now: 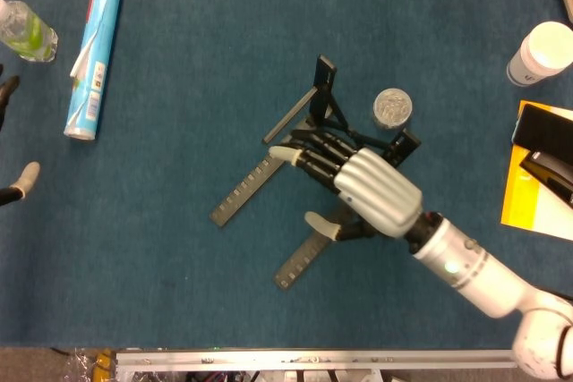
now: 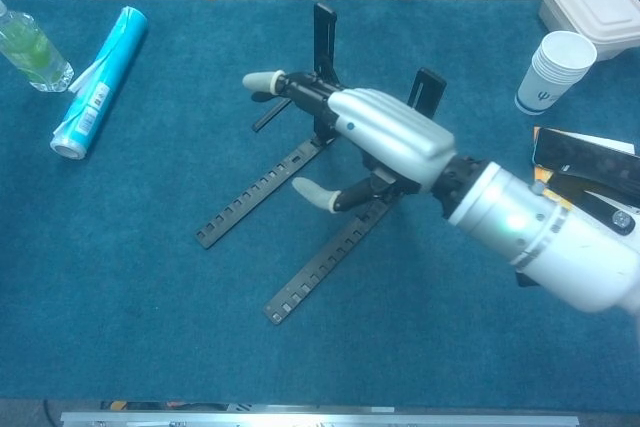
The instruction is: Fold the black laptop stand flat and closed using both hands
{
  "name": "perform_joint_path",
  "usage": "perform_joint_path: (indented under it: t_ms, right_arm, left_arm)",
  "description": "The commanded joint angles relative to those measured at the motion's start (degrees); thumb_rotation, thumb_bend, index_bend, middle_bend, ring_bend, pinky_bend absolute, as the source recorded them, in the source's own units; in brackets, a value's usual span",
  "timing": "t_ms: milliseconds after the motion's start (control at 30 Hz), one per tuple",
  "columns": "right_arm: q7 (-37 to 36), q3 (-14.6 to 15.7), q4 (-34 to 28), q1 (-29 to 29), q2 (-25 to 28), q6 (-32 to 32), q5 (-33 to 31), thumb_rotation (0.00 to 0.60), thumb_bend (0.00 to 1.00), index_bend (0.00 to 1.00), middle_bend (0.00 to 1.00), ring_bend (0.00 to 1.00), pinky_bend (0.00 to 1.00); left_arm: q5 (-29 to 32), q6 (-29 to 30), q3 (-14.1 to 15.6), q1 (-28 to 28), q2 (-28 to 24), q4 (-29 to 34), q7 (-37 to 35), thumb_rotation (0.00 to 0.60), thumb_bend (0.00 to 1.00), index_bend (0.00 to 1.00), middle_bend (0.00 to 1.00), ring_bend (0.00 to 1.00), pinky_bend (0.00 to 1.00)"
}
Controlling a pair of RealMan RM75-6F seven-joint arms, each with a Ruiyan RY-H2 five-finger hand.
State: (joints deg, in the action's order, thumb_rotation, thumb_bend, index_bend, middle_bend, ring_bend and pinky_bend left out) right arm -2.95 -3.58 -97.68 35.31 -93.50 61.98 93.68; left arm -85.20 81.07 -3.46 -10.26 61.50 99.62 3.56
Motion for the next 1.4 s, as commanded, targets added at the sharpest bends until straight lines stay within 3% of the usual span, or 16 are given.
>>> perform_joint_path:
  t_ms: [33, 600, 1000, 1400]
  right_arm:
    - [-0.73, -1.10, 1.76, 1.27, -1.64, -1.61, -1.54, 0.600, 0.35, 0.00, 0.14, 0.01, 0.10]
    - [-6.90, -8.13, 12.87, 7.83, -10.84, -8.23, -10.84, 0.600, 0.36, 0.00, 0.14, 0.00, 0.10]
    - [-9.85, -9.20, 18.60, 10.01, -14.41, -9.87, -13.29, 0.600, 0.36, 0.00, 0.14, 0.00, 0.10]
    - [-9.61, -7.51, 21.62, 9.90, -14.29, -10.99, -14.52, 0.600, 0.36, 0.00, 0.14, 0.00, 0.10]
  left_arm:
    - [-0.05, 0.19, 0.03, 0.11, -0.08, -0.03, -0.07, 0.600, 0.26, 0.02, 0.00, 0.00, 0.00]
    - [0.14, 0.52, 0.07, 0.40, -0.38, -0.60, -0.64, 0.600, 0.26, 0.02, 0.00, 0.00, 0.00]
    - [0.05, 0.70, 0.08, 0.52, -0.60, -0.87, -1.17, 0.600, 0.26, 0.02, 0.00, 0.00, 0.00]
    - [-0.44, 1.07, 0.30, 0.75, -0.44, -0.86, -1.44, 0.600, 0.26, 0.02, 0.00, 0.00, 0.01]
